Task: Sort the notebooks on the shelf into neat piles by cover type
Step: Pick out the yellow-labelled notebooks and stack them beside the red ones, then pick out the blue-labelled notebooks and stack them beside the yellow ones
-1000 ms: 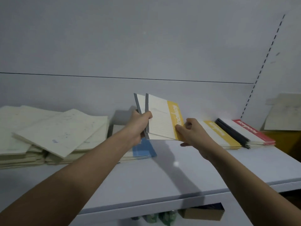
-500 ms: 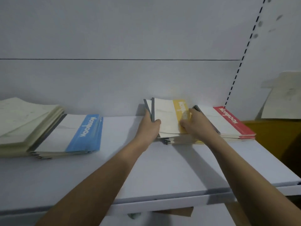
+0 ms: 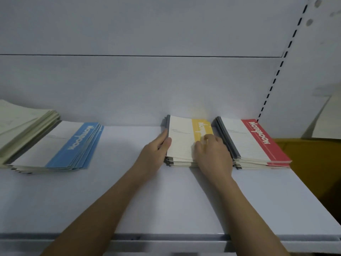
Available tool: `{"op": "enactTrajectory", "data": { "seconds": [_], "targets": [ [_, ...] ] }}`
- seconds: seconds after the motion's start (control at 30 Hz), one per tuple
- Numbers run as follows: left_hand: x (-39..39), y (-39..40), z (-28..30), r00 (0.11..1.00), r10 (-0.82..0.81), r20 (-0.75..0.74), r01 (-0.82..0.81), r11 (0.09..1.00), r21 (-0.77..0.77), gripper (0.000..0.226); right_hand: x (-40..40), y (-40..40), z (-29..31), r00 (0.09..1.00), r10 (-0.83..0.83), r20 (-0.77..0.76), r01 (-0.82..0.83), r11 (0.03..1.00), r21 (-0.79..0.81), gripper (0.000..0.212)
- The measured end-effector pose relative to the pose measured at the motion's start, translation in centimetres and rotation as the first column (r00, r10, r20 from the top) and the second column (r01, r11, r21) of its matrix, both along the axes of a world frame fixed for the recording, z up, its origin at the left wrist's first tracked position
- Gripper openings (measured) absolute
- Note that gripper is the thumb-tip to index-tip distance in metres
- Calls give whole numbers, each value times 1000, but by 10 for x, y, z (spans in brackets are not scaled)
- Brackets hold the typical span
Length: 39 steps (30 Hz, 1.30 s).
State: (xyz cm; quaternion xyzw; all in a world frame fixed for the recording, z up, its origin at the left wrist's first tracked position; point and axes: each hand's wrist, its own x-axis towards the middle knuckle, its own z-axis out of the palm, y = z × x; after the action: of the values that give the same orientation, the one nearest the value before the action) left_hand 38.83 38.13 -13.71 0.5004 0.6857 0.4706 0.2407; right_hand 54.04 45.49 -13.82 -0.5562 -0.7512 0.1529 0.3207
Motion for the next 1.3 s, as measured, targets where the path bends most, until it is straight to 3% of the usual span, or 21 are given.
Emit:
{"op": "enactTrajectory", "data": {
  "seconds": [0.2, 0.33, 0.4, 0.5, 0.57, 0.67, 0.73, 0.87, 0.97, 1.03, 1.13, 1.23, 1.3],
  "targets": [
    [2, 6, 1, 992, -46, -115, 46, 999, -2, 41, -1, 4, -1, 983, 4, 183, -21, 996, 88, 34],
    [-1, 7, -2, 995, -28, -93, 32, 999, 41, 36, 0, 7, -3, 984, 13, 178, -25, 998, 63, 33],
    [-2, 7, -2, 997, -2, -77, 8, 997, 80, 33, -1, 10, -4, 996, 8, 94, -13, 998, 53, 32],
    [-2, 4, 0, 996, 83, -31, -80, 993, 86, 33, -4, 9, 3, 999, -33, 5, 32, 978, 208, 31],
    [-11, -8, 10, 998, 60, -28, -57, 995, 87, 33, -8, 1, 11, 1000, 2, -24, 7, 928, 373, 26],
    [-58, -40, 48, 977, -63, -205, 70, 997, 24, 32, -26, -21, 22, 988, 155, -1, -135, 861, 490, 21],
    [-105, -72, 79, 936, -58, -347, 58, 998, -9, 29, -53, -46, 27, 962, 269, 45, -261, 863, 433, 17],
    [-200, -139, 113, 778, 79, -624, -152, 986, -64, 29, -137, -115, 33, 836, 532, 130, -545, 783, 299, 18],
    [-252, -179, 115, 592, 63, -804, -286, 949, -136, 35, -211, -160, 35, 769, 593, 240, -637, 744, 203, 30],
    [-277, -195, 114, 526, 40, -850, -331, 930, -161, 38, -254, -178, 38, 735, 577, 355, -660, 730, 179, 46],
    [-295, -206, 113, 534, 11, -846, -323, 927, -191, 40, -296, -187, 41, 689, 543, 481, -643, 764, 59, 69],
    [-299, -211, 111, 587, 7, -810, -275, 942, -192, 37, -315, -190, 35, 631, 552, 546, -578, 803, -143, 82],
    [-299, -215, 107, 639, 17, -769, -220, 962, -161, 34, -314, -200, 26, 634, 541, 552, -547, 819, -174, 90]
  ]
}}
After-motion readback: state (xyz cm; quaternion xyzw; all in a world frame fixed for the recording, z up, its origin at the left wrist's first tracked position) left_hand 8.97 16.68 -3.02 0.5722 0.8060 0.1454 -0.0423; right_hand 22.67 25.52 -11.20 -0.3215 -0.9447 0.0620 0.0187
